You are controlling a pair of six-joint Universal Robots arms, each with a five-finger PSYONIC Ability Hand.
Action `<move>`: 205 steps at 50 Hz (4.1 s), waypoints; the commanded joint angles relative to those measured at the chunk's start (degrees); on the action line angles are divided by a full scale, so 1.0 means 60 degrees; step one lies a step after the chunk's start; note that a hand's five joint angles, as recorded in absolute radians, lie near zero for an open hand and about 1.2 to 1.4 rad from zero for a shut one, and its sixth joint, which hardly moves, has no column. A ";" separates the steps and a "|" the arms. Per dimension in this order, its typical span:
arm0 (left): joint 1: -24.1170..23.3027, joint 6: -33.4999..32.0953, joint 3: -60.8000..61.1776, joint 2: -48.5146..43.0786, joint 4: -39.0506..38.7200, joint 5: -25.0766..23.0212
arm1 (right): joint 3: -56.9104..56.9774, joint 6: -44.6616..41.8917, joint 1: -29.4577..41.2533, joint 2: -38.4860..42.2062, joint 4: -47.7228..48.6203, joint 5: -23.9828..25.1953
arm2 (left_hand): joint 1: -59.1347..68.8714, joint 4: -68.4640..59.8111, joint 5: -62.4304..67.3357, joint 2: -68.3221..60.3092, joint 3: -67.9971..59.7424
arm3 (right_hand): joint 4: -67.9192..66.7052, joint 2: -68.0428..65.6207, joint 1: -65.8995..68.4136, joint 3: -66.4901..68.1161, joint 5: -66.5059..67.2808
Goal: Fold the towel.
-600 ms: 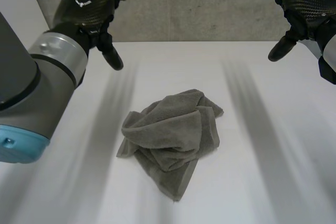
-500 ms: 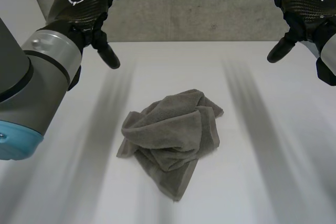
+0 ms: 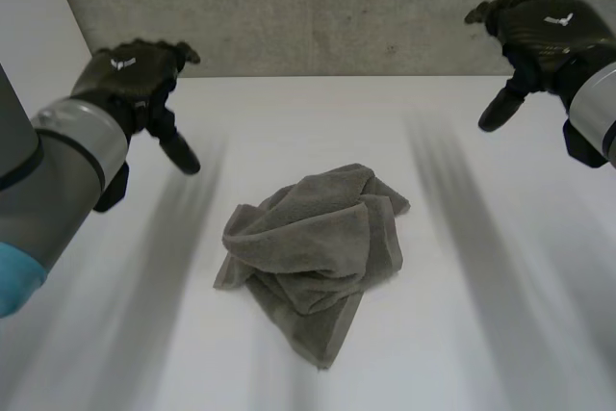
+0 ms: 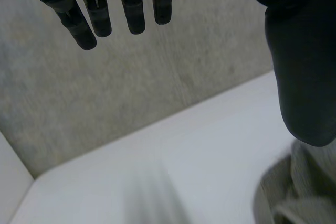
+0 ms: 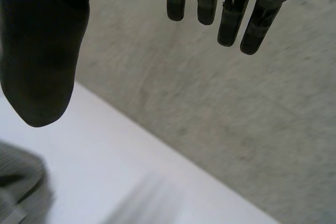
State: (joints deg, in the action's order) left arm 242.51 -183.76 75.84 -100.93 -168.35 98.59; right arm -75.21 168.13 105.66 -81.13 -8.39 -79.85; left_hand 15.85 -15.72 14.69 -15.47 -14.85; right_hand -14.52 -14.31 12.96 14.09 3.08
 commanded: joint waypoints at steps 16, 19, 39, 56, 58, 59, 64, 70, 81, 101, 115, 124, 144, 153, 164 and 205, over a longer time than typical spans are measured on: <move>0.0846 0.0860 0.2902 -0.1750 -0.0330 -0.1988 | 0.0889 -0.1068 0.0832 0.3810 -0.2220 0.1898 | -0.0350 0.0329 -0.1824 0.0287 0.0183 | 0.0627 0.0592 -0.0367 -0.0556 -0.0387; 0.0773 0.1007 0.2873 -0.2014 -0.0476 -0.2003 | 0.1049 -0.1010 0.1036 0.4437 -0.2103 0.1869 | -0.0350 0.0329 -0.1824 0.0287 0.0183 | 0.0264 0.0230 -0.0005 -0.0194 -0.0024; 0.0056 0.1344 0.2274 -0.3289 -0.2278 -0.1959 | 0.1622 0.0191 0.1344 0.5744 0.0327 0.1561 | -0.0322 0.0301 -0.1796 0.0259 0.0155 | -0.2036 -0.2071 0.2296 0.2106 0.2276; -0.0223 0.1535 0.1350 -0.4359 -0.2440 -0.1842 | 0.1899 0.0148 0.1593 0.6373 0.0651 0.1722 | 0.5846 -0.5867 0.4372 -0.5909 -0.6013 | -0.6024 -0.6059 0.6284 0.6095 0.6264; -0.0223 0.1447 0.1219 -0.4301 -0.2600 -0.1638 | 0.1987 0.0148 0.1637 0.6432 0.0637 0.1722 | 0.8526 -0.8547 0.7052 -0.8589 -0.8693 | -0.8460 -0.8495 0.8720 0.8531 0.8700; -0.0223 0.1447 0.1218 -0.4301 -0.2601 -0.1637 | 0.1988 0.0148 0.1637 0.6432 0.0637 0.1722 | 0.8537 -0.8558 0.7063 -0.8600 -0.8704 | -0.8485 -0.8519 0.8744 0.8555 0.8725; -0.0179 0.1359 0.0559 -0.3876 -0.2703 -0.1285 | 0.3242 -0.0144 0.1666 0.6243 0.0710 0.1810 | 1.0692 -1.0713 0.9218 -1.0755 -1.0859 | -1.0914 -1.0948 1.1173 1.0984 1.1154; -0.0106 0.1359 -0.1404 -0.2733 -0.2630 -0.1212 | 0.4478 -0.0160 0.1593 0.5319 0.1735 0.1634 | 1.0692 -1.0713 0.9218 -1.0755 -1.0859 | -1.0914 -1.0948 1.1173 1.0984 1.1154; 0.0055 0.1373 -0.2474 -0.1181 -0.2850 -0.1197 | 0.1563 -0.0145 0.1198 0.2126 0.7097 0.1634 | 1.0692 -1.0713 0.9218 -1.0755 -1.0859 | -1.0914 -1.0948 1.1173 1.0984 1.1154; -0.0121 0.1315 0.4116 -0.1225 -0.3377 -0.1460 | -0.2157 -0.4052 0.0277 0.2522 0.2151 0.2864 | 0.8454 -0.8475 0.6980 -0.8517 -0.8621 | -1.0914 -1.0948 1.1173 1.0984 1.1154; -0.0106 0.1227 0.5070 -0.0024 -0.2982 -0.2398 | -0.1690 -0.4365 -0.0720 0.2185 -0.2556 0.3990 | 0.3045 -0.3066 0.1571 -0.3108 -0.3212 | -0.3691 -0.3726 0.3951 0.3762 0.3931; -0.0106 0.1168 0.4939 -0.0097 -0.3040 -0.2398 | -0.1030 -0.2681 -0.0853 0.2169 -0.2484 0.4300 | 0.2930 -0.2951 0.1456 -0.2993 -0.3097 | -0.3410 -0.3445 0.3670 0.3481 0.3650; -0.0135 0.1154 0.4016 -0.1708 -0.3099 -0.2223 | -0.0649 -0.3427 -0.0721 0.3415 -0.1150 0.4447 | 0.2958 -0.2979 0.1484 -0.3021 -0.3125 | -0.2373 -0.2408 0.2633 0.2443 0.2613; -0.0164 0.0760 0.3533 -0.2089 -0.2967 -0.2223 | -0.0137 -0.4422 -0.0707 0.4205 -0.1808 0.4285 | 0.7851 -0.7872 0.6377 -0.7914 -0.8018 | -0.5690 -0.5725 0.5950 0.5761 0.5930; -0.0267 -0.2225 0.1765 -0.1987 -0.2807 -0.2208 | 0.2494 -0.3883 -0.0459 0.4397 -0.2251 0.4403 | 1.0692 -1.0713 0.9218 -1.0755 -1.0859 | -1.0914 -1.0948 1.1173 1.0984 1.1154; 0.2018 -0.1408 0.6866 0.0195 -0.7784 -0.3787 | -0.3090 -0.2924 -0.0822 0.1877 0.2336 0.3054 | 1.0692 -1.0713 0.9218 -1.0755 -1.0859 | -1.0914 -1.0948 1.1173 1.0984 1.1154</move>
State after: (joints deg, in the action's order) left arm 251.82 -189.43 103.08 -102.12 -209.05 81.48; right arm -83.36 159.01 103.23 -69.84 8.16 -62.33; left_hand 81.06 -86.46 85.62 -84.87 -88.42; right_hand -76.36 -75.57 75.84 76.69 66.29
